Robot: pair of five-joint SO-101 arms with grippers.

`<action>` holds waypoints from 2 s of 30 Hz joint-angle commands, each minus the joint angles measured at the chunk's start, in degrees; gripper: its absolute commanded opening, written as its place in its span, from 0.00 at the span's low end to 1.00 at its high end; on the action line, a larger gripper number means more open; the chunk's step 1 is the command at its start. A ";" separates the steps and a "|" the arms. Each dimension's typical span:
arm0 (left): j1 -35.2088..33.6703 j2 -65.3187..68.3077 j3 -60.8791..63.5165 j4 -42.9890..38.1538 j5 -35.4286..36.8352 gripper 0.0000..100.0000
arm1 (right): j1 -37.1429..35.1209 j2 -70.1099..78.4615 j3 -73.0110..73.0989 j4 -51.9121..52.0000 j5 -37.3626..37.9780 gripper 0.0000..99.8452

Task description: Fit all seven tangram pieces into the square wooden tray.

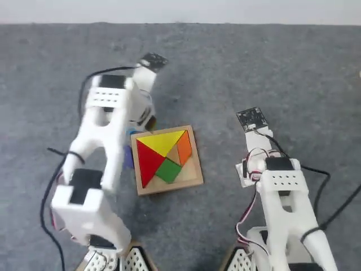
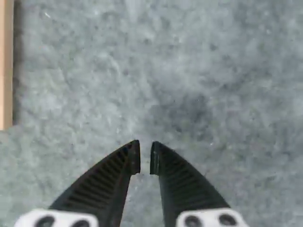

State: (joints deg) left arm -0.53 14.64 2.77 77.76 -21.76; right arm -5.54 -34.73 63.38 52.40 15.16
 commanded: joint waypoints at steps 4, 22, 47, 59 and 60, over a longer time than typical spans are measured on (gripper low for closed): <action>-1.58 13.89 -11.12 -4.66 -1.67 0.21 | 0.66 0.48 -0.53 -1.54 0.70 0.06; -7.03 25.76 -26.86 5.27 -7.74 0.21 | 0.66 0.66 -0.35 -2.77 0.62 0.06; -5.54 32.70 -29.85 8.62 -21.27 0.17 | 0.66 0.66 -0.35 -3.30 0.62 0.06; -5.80 30.95 -37.58 15.74 -20.31 0.06 | 0.66 0.66 -0.35 -3.56 0.35 0.06; -5.71 30.42 -40.57 17.67 -19.69 0.06 | 0.66 0.66 -0.35 -3.56 0.35 0.06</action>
State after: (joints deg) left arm -5.89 47.43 -29.76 90.24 -42.42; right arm -5.54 -34.20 63.38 49.93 15.16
